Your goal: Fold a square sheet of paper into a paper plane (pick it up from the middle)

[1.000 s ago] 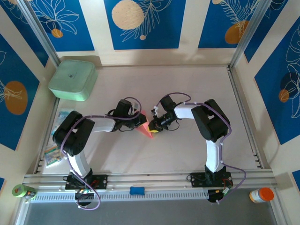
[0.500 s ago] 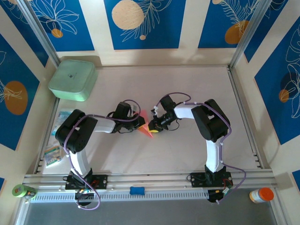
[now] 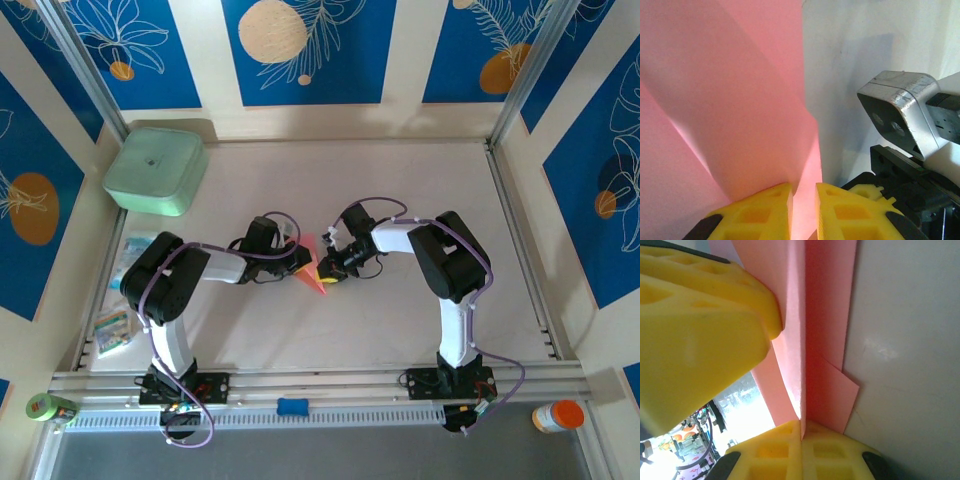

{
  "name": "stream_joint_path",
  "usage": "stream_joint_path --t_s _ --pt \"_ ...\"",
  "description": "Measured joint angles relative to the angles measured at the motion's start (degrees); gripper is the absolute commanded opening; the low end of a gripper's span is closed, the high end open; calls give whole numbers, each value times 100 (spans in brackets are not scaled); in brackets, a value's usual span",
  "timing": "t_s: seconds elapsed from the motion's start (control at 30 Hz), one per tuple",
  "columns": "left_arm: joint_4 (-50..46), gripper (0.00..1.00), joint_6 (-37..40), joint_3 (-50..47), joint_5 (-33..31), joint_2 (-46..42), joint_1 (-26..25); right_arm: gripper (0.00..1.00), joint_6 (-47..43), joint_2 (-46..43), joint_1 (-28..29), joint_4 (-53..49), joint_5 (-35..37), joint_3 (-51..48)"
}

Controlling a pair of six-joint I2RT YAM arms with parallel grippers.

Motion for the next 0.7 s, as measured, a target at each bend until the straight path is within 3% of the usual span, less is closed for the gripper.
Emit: stream_joint_path --t_s 0.33,0.7 --pt "22 19 -61 -2 17 46 13 5 -39 2 11 -4 22 0" --pt "-26 19 -79 2 13 63 15 18 33 -114 7 46 22 -37"
